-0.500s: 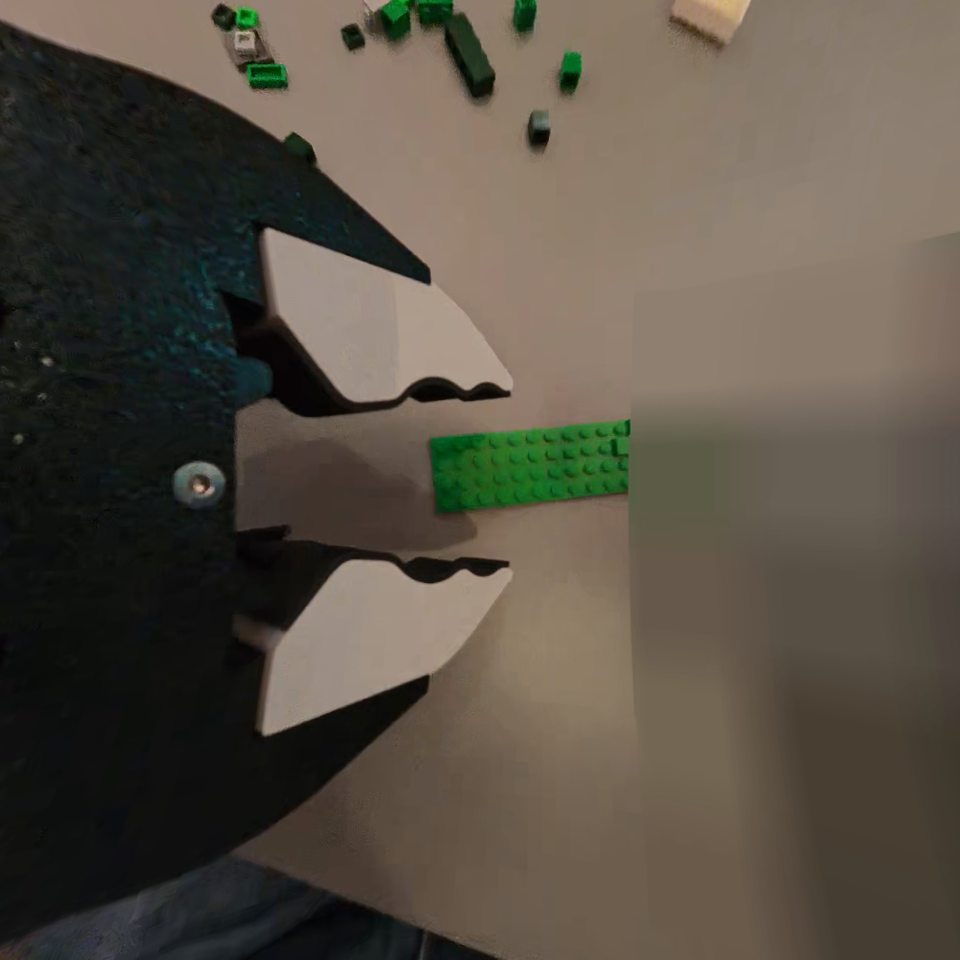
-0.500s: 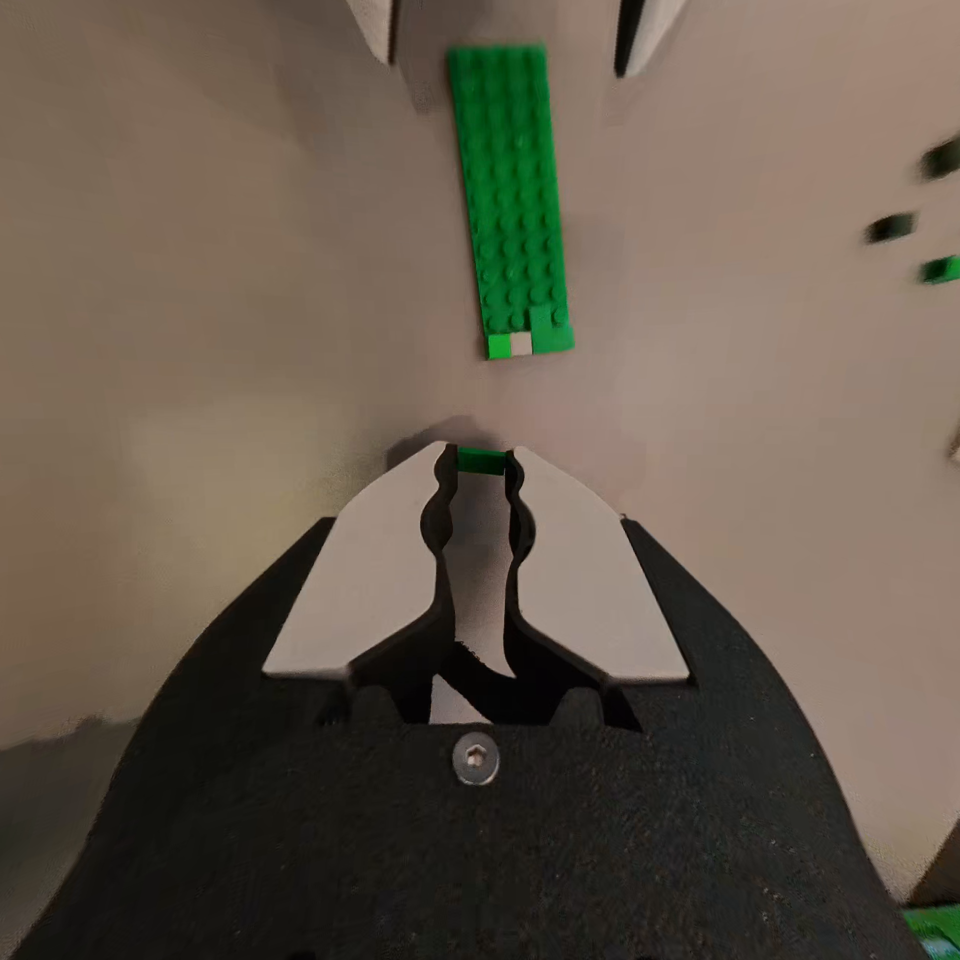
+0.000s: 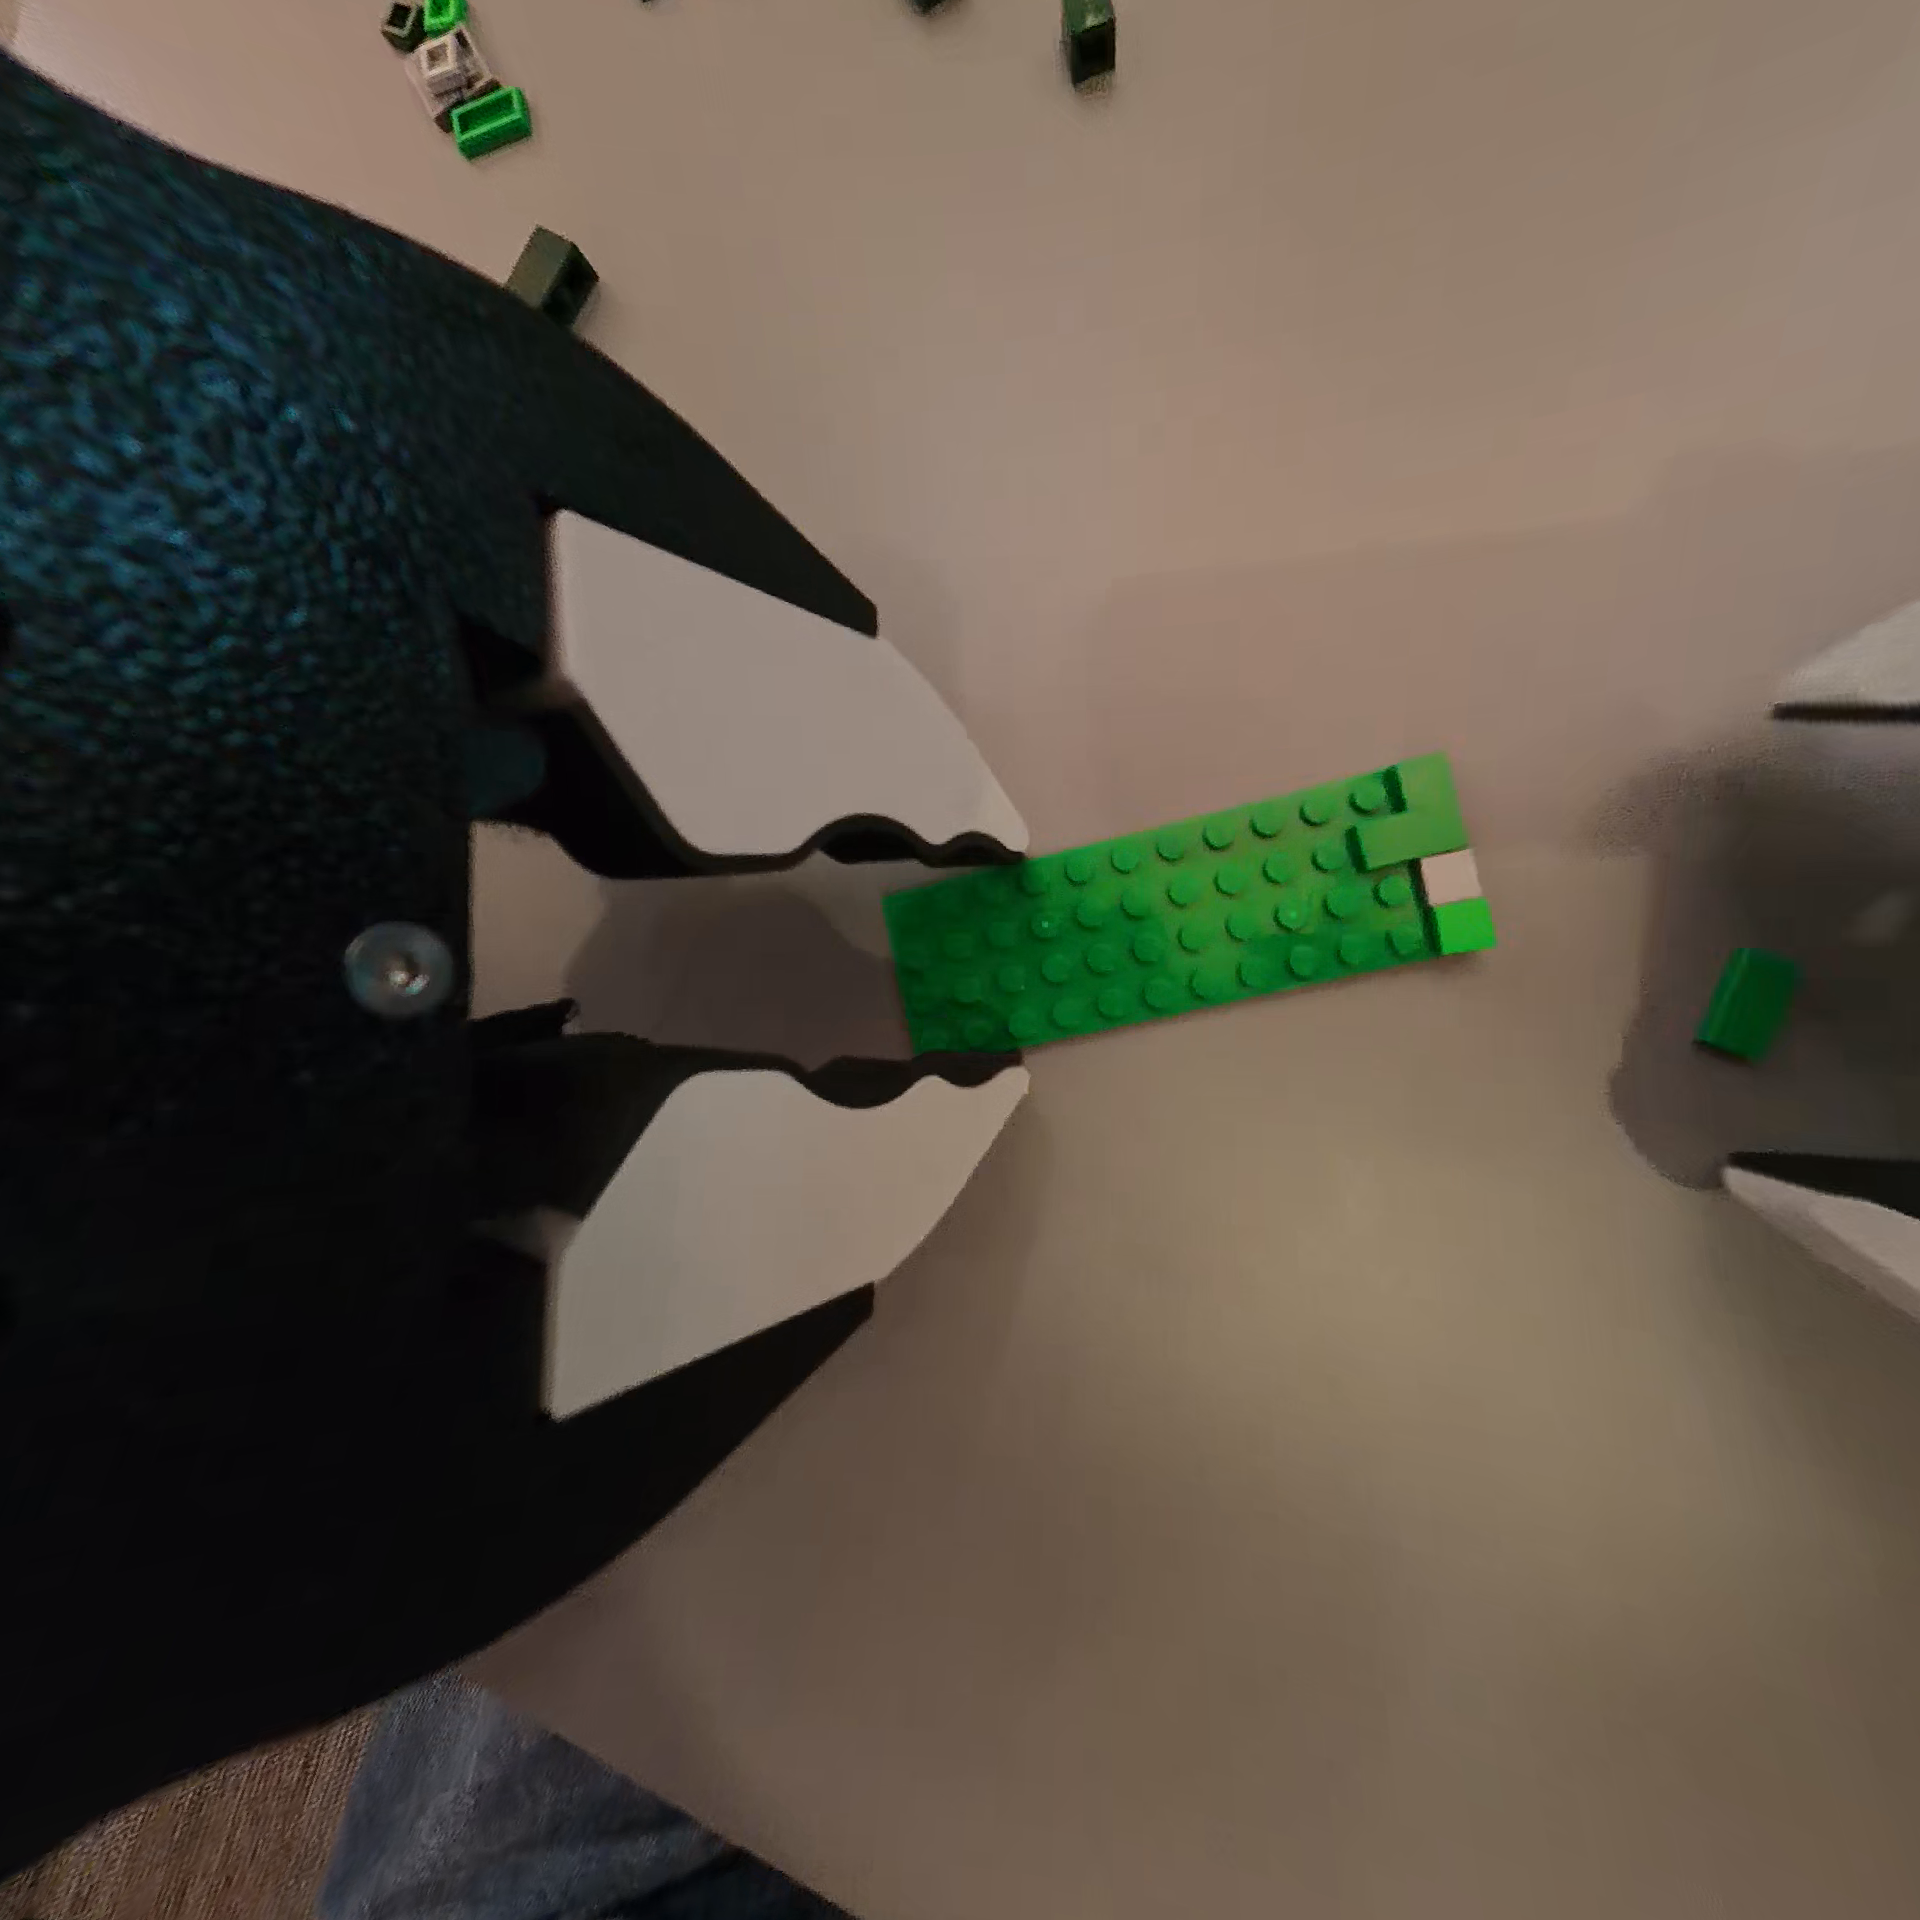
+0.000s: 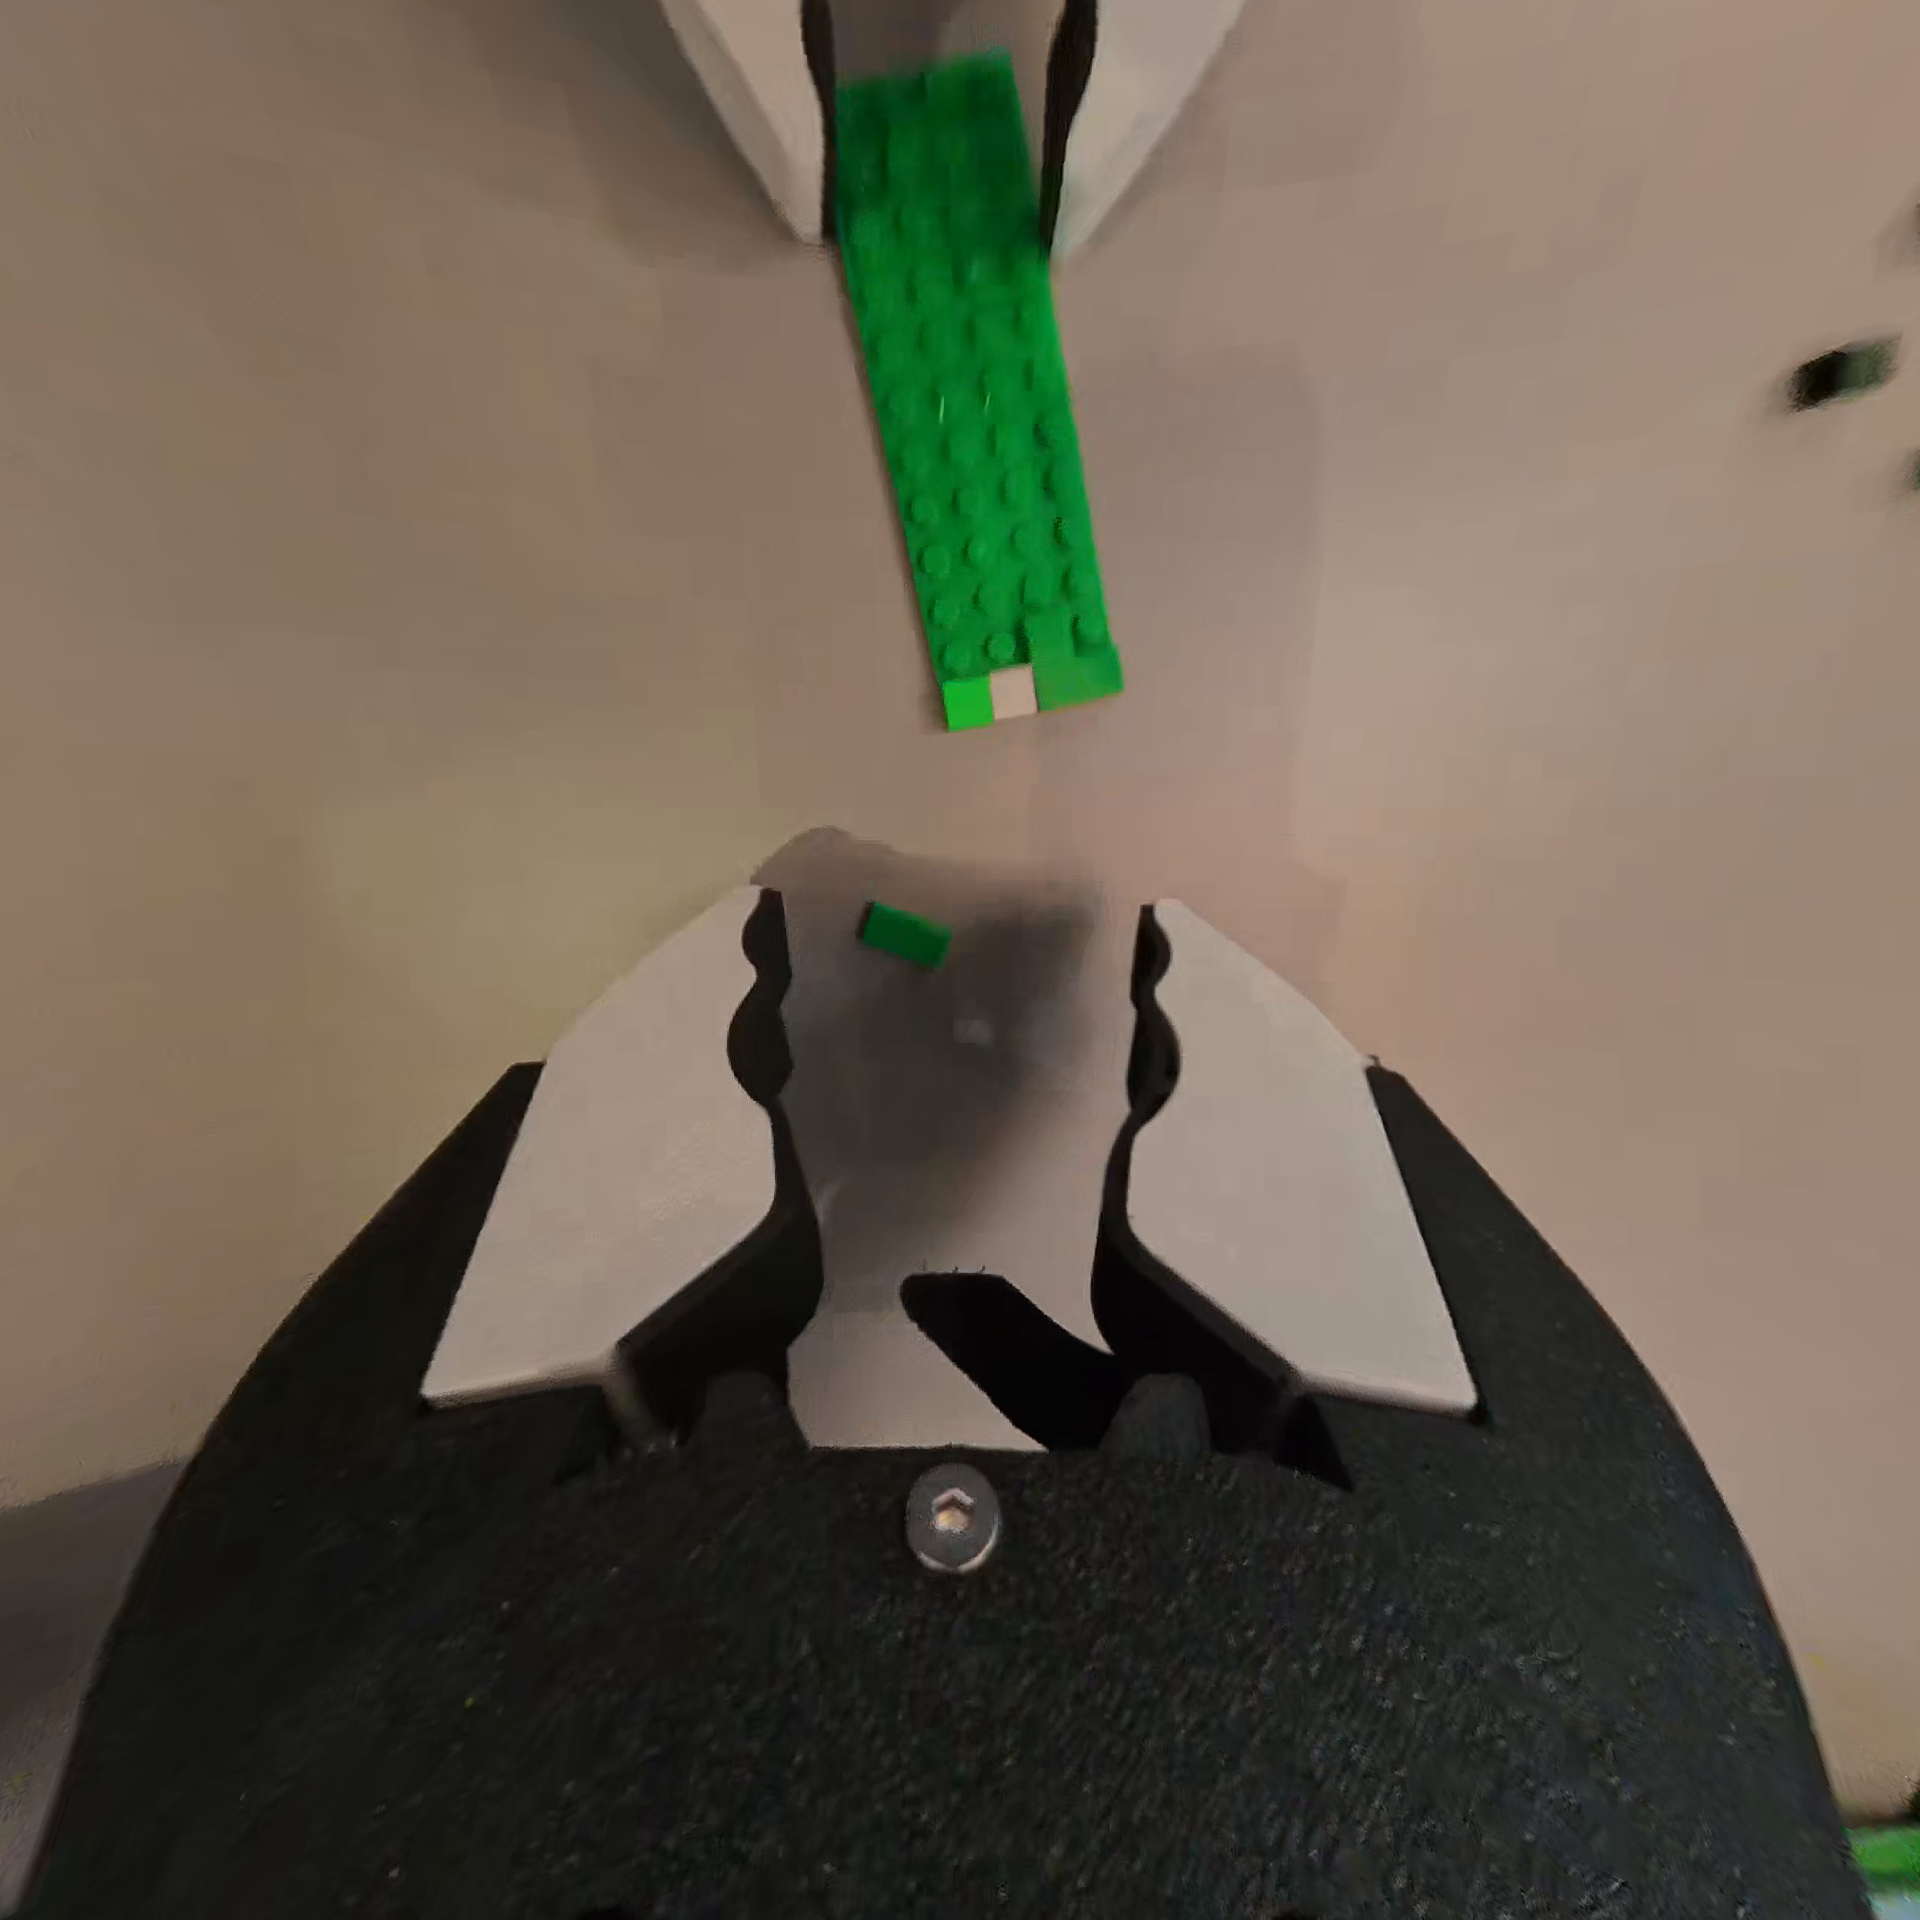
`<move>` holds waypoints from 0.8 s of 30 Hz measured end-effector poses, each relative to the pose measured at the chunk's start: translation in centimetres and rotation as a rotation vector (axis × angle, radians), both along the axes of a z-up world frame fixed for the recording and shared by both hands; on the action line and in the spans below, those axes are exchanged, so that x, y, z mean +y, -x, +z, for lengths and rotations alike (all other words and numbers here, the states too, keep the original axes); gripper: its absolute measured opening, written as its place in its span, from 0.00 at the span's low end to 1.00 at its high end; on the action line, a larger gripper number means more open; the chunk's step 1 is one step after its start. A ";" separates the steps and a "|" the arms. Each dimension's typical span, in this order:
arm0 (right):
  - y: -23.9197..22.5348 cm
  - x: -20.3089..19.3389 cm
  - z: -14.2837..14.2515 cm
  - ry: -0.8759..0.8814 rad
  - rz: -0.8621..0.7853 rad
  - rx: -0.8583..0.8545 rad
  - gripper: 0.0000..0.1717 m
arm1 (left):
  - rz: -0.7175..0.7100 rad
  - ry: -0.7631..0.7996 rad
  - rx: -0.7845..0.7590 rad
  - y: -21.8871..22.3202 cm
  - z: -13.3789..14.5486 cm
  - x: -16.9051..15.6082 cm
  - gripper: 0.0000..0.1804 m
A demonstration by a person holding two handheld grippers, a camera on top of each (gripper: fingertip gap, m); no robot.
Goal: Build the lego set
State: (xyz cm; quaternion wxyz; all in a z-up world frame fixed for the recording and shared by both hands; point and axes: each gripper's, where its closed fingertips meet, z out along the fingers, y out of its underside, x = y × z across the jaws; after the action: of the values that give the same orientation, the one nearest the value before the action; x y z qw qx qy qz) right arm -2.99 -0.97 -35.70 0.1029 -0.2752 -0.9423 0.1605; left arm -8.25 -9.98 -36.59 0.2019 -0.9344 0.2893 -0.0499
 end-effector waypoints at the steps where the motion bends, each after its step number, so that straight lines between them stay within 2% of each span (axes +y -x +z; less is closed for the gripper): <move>1: 0.4 -0.6 0.2 0.030 0.016 0.048 0.37 | -0.003 -0.004 -0.001 0.0 0.0 0.0 0.18; 5: 1.9 -2.1 -0.1 0.035 0.072 0.162 0.39 | -0.040 -0.041 -0.044 -0.2 0.1 0.0 0.18; 10: 3.0 -3.3 -0.2 0.136 0.076 0.148 0.38 | -0.061 -0.126 -0.131 -0.3 0.2 0.0 0.18; 13: 4.1 -4.2 1.2 0.110 0.089 0.341 0.36 | -0.023 -0.139 -0.227 -0.2 0.3 -0.2 0.18; 15: 4.4 -5.5 2.1 0.032 0.127 0.512 0.31 | 0.019 -0.146 -0.303 0.1 0.6 -0.1 0.18; 18: 4.9 -6.3 1.6 -0.253 0.210 0.722 0.25 | 0.060 -0.129 -0.443 0.3 1.2 0.0 0.18; 21: 5.5 -5.9 0.2 -0.503 0.268 0.776 0.22 | 0.064 -0.142 -0.543 0.4 2.1 -0.1 0.18; 22: 5.9 -5.7 0.0 -0.547 0.259 0.803 0.18 | 0.065 -0.146 -0.552 0.6 2.3 -0.1 0.18; 24: 6.7 -5.5 0.3 -0.619 0.244 0.878 0.03 | 0.063 -0.159 -0.570 0.6 2.7 -0.1 0.18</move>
State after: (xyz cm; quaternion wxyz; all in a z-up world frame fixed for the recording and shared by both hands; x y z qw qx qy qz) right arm -9.65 -6.43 -35.39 0.5432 -0.0280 -0.8390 -0.0136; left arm -8.90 -10.11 -33.93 0.3492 -0.8724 0.1948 -0.2810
